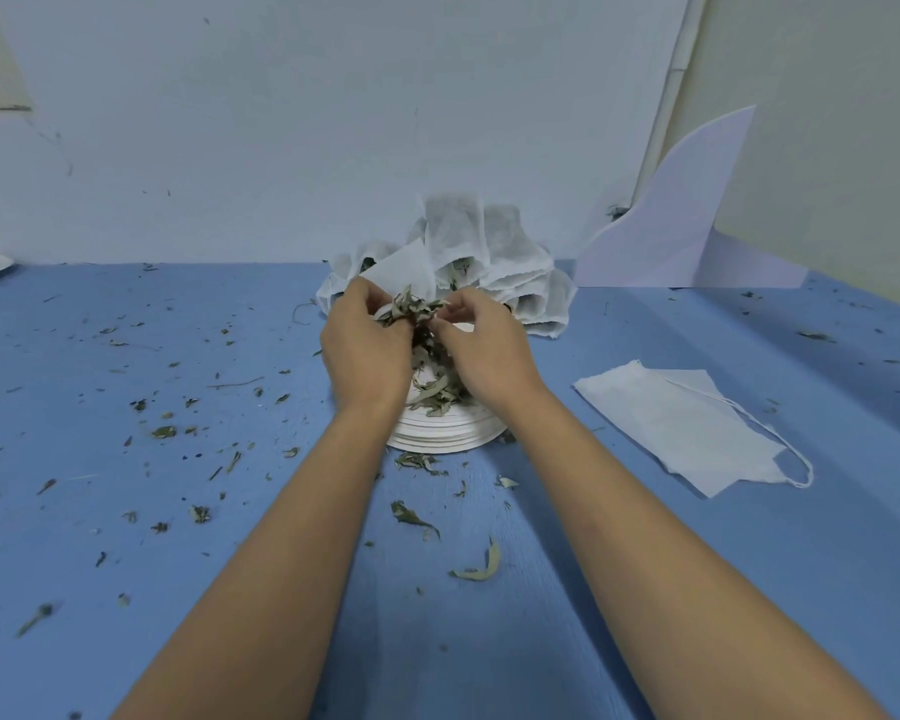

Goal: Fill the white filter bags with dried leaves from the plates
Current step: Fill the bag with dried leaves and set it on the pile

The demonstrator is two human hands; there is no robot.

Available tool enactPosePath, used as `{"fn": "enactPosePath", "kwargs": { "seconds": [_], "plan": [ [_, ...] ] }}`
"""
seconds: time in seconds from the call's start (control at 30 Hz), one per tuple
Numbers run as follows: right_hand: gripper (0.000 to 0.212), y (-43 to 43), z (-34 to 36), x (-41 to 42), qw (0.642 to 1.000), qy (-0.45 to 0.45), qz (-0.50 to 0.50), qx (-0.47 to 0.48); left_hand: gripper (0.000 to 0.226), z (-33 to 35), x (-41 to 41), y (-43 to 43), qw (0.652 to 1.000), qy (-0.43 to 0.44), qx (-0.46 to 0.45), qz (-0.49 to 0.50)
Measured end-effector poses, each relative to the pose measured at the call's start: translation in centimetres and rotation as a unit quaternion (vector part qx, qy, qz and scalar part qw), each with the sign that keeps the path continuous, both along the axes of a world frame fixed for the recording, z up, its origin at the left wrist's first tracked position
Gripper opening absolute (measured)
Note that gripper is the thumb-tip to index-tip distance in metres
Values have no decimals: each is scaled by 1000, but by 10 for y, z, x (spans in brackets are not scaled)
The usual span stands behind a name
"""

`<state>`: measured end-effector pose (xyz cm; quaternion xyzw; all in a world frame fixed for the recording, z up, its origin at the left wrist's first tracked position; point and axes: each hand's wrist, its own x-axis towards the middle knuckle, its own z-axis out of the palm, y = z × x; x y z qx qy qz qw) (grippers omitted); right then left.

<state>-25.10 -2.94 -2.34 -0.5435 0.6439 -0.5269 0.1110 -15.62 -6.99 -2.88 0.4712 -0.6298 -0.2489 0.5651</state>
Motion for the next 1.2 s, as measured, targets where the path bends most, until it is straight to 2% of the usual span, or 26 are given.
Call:
{"fn": "enactPosePath", "kwargs": {
  "seconds": [0.07, 0.17, 0.27, 0.33, 0.43, 0.6, 0.8, 1.0, 1.1, 1.2],
  "plan": [
    [10, -1, -1, -1, 1000, -9, -18, -6, 13, 1, 3, 1, 999, 10, 11, -51],
    [8, -2, -1, -3, 999, 9, -50, -16, 11, 5, 8, -1, 986, 38, 99, -126],
    [12, 0, -2, -6, 997, 4, -60, -41, 18, 14, 11, 2, 947, 142, 208, -201],
    [15, 0, -2, -6, 997, 5, -64, -49, 21, 20, 12, 3, 922, 192, 249, -225],
    [13, 1, -3, -7, 996, 27, -64, -55, 23, 21, 12, 3, 910, 215, 274, -224],
    [17, 1, -2, -6, 996, 49, -66, -42, 20, 11, 10, 5, 953, 108, 210, -190],
    [15, 3, 11, -2, 997, -44, -46, -39, 20, 7, 14, 0, 976, 86, 155, -123],
    [12, 3, 12, 9, 1000, -24, -4, -2, 25, 5, 13, -4, 993, 76, 96, -2],
    [12, 3, 11, 12, 1000, -9, 15, 9, 20, 3, 11, -2, 994, 81, 75, 23],
    [15, 3, 12, 12, 999, -33, -5, 3, 14, 2, 9, 0, 995, 82, 57, 23]
  ]
}}
